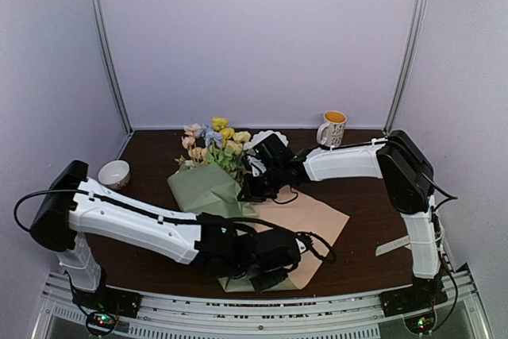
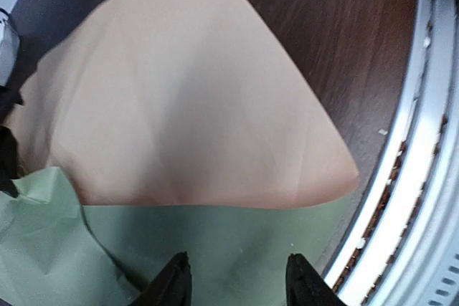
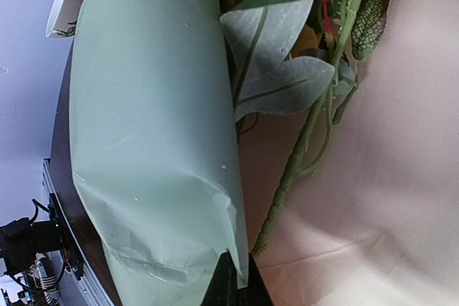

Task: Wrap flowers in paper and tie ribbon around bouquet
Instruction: Fold the 1/4-folded wrapping paper at the center of the board.

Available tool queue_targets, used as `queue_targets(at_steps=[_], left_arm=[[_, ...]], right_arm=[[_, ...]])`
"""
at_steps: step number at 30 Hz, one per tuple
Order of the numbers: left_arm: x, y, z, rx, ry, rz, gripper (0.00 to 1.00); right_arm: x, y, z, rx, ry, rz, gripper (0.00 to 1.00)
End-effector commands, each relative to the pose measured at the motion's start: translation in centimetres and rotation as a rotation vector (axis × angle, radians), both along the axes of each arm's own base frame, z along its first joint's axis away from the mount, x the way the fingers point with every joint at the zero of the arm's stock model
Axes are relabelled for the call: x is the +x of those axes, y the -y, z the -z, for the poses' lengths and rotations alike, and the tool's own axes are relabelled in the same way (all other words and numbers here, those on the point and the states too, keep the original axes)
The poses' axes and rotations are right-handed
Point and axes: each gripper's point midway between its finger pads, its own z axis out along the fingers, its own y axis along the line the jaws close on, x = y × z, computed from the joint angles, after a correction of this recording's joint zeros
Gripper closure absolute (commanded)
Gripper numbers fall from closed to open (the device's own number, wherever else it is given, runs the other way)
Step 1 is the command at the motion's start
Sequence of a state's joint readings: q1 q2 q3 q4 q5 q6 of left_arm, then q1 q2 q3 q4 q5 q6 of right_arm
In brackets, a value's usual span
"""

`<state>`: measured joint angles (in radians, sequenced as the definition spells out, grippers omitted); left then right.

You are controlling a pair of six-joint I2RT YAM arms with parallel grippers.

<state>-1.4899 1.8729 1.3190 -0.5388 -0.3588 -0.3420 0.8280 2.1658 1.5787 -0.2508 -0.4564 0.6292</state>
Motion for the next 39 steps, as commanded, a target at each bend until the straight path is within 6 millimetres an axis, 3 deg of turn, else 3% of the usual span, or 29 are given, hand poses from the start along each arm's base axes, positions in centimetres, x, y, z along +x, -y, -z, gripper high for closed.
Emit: queue_targets(at_steps=[1,3,6,10,15,18,21,24,32,36,39], left_arm=[[2.3,-1.3,-7.4,-0.169,0.034,-0.064,0.52],[4.7,-4.8,-7.0,-0.156,0.024,-0.177,0.55],[6.7,-9.5,-5.0,-0.149,0.002,-0.323,0.71],[6.9,-12.2,-2.1,-0.052,0.023,-0.373,0.71],[6.9,-11.2,2.0,0.157,0.017,-0.304,0.71],[5.6,-10.1,4.2,0.202,-0.03,-0.228,0.72],[4.4,-10.3,5.7,0.206,-0.089,-0.187,0.72],[3.4,-11.0,7.2,0.226,-0.136,-0.169,0.72],[1.8,-10.5,8.8,0.199,-0.224,-0.13,0.72],[1.6,-10.7,9.2,0.194,-0.234,-0.127,0.72],[1.6,-10.8,9.4,0.191,-0.235,-0.13,0.71]], right_arm=[[1.0,-0.4,-1.6,0.029,0.042,0.006,0.99],[1.0,-0.4,-2.0,0.037,0.045,0.006,0.99],[0.7,-0.6,-2.2,0.046,0.038,-0.001,0.99],[0.6,-0.5,-2.5,0.052,0.035,-0.004,0.98],[0.6,-0.5,-3.2,0.066,0.042,-0.003,0.98],[0.5,-0.5,-4.2,0.08,0.05,-0.006,0.97],[0.9,-0.3,-5.3,0.087,0.072,0.004,0.97],[1.7,0.5,-5.1,0.055,0.083,0.031,0.96],[4.8,3.4,-2.5,-0.029,0.088,0.135,0.96],[6.3,5.7,-2.1,-0.079,0.097,0.176,0.9],[7.4,7.9,-2.8,-0.132,0.121,0.196,0.8]])
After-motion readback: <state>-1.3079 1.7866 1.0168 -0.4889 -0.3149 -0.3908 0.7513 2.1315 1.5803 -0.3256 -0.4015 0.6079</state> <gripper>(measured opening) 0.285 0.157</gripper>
